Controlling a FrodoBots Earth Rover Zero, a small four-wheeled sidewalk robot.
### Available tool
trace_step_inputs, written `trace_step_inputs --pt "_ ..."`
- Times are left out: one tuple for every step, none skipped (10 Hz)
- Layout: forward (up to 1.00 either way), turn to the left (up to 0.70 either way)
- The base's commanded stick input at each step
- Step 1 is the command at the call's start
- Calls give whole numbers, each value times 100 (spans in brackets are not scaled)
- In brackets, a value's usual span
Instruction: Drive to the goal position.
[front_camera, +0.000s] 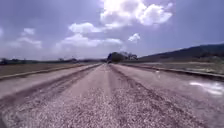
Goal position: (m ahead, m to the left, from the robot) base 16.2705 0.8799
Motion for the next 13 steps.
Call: trace_step_inputs --pt "100 0" --pt "100 0" --pt "100 0" --pt "100 0" --pt "100 0" --pt "100 0" --pt "100 0" --pt "100 0" --pt "100 0" --pt "100 0" --pt "100 0" --pt "100 0" --pt "100 0"
